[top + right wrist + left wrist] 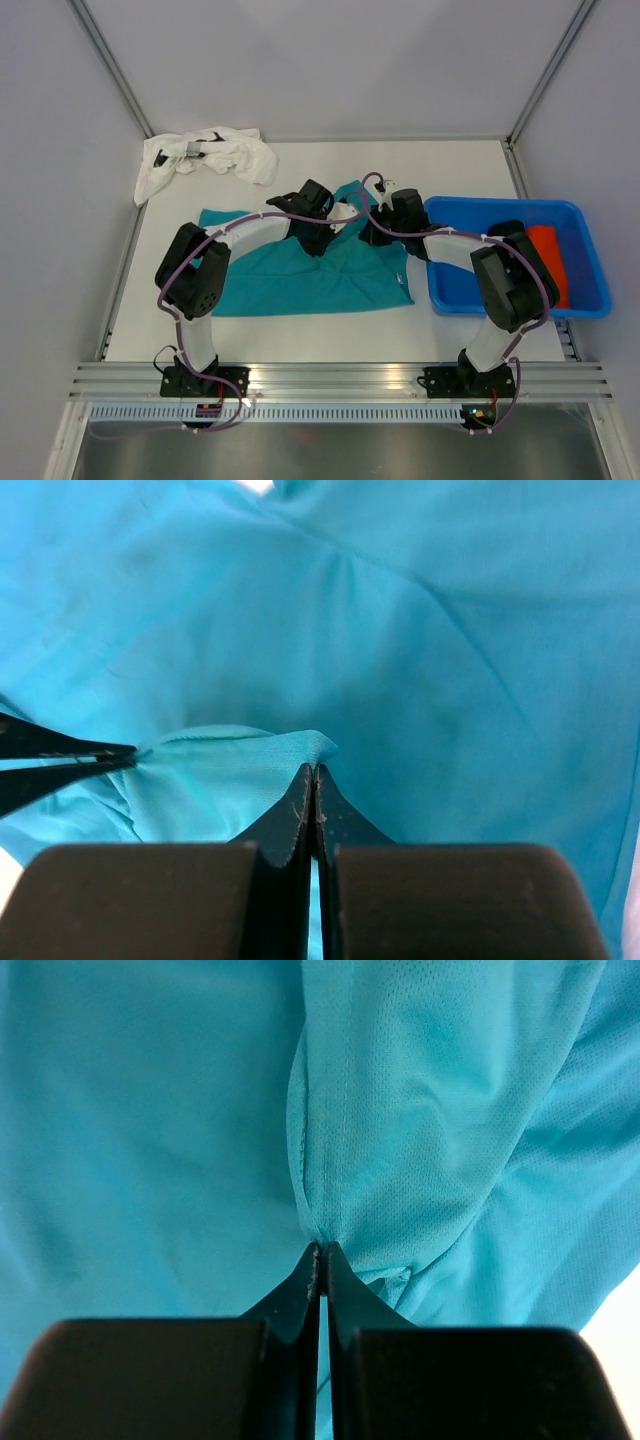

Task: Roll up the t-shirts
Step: Fold the tshirt

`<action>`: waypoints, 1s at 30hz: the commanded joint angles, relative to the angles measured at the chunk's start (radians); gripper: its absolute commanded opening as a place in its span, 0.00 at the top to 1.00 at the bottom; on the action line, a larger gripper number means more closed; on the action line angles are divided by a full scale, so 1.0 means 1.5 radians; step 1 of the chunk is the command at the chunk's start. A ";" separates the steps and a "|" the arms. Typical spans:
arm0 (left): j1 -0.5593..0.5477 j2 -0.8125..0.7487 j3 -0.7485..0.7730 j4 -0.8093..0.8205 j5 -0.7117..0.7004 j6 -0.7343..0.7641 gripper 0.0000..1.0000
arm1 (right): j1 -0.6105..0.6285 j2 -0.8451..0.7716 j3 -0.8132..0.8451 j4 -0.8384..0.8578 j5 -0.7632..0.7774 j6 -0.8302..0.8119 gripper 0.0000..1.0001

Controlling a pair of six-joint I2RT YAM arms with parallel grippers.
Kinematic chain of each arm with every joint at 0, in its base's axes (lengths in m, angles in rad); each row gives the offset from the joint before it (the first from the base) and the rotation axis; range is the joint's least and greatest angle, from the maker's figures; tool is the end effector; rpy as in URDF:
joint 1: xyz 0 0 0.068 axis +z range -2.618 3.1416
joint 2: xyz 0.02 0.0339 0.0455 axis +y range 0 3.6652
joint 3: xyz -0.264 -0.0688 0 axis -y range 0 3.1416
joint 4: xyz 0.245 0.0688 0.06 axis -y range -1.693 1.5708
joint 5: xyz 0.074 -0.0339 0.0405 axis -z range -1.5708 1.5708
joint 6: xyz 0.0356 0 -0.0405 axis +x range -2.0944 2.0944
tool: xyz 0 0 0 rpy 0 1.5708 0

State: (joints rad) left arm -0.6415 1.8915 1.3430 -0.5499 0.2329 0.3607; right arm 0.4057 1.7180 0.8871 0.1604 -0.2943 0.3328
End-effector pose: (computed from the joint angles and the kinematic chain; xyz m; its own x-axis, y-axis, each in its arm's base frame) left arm 0.3100 -0.2418 0.1908 -0.4324 0.7515 -0.4983 0.8753 0.4825 -0.0317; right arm 0.3202 0.1488 0.1670 -0.7312 0.0262 -0.6816 -0.3678 0.8264 0.4263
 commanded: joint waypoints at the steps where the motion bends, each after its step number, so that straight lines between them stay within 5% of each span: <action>1: -0.001 -0.010 0.000 0.035 -0.017 0.008 0.98 | -0.003 -0.005 -0.017 0.107 0.004 -0.013 1.00; 10: -0.001 0.010 -0.015 0.057 -0.051 0.014 0.98 | -0.003 0.040 -0.003 0.115 0.078 -0.028 0.96; 16: -0.001 0.017 -0.028 0.072 -0.052 0.013 0.98 | -0.003 0.082 0.036 0.066 0.093 -0.030 0.53; 20: -0.001 0.021 -0.033 0.075 -0.059 0.010 0.97 | -0.003 0.049 0.045 0.046 0.143 -0.035 0.50; 26: -0.001 0.019 -0.038 0.075 -0.062 0.001 0.96 | 0.018 -0.054 0.051 -0.072 0.300 -0.048 0.58; 29: -0.001 0.020 -0.038 0.076 -0.061 -0.002 0.97 | 0.061 -0.076 0.031 -0.113 0.324 -0.043 0.80; 30: -0.001 0.019 -0.039 0.077 -0.062 -0.005 0.97 | 0.082 -0.076 0.020 -0.135 0.309 -0.033 0.95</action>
State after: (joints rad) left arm -0.6415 1.9198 1.2881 -0.4614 0.1551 0.3607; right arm 0.4564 1.6329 0.9268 0.0624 0.1078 0.2729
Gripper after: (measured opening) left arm 0.034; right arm 0.187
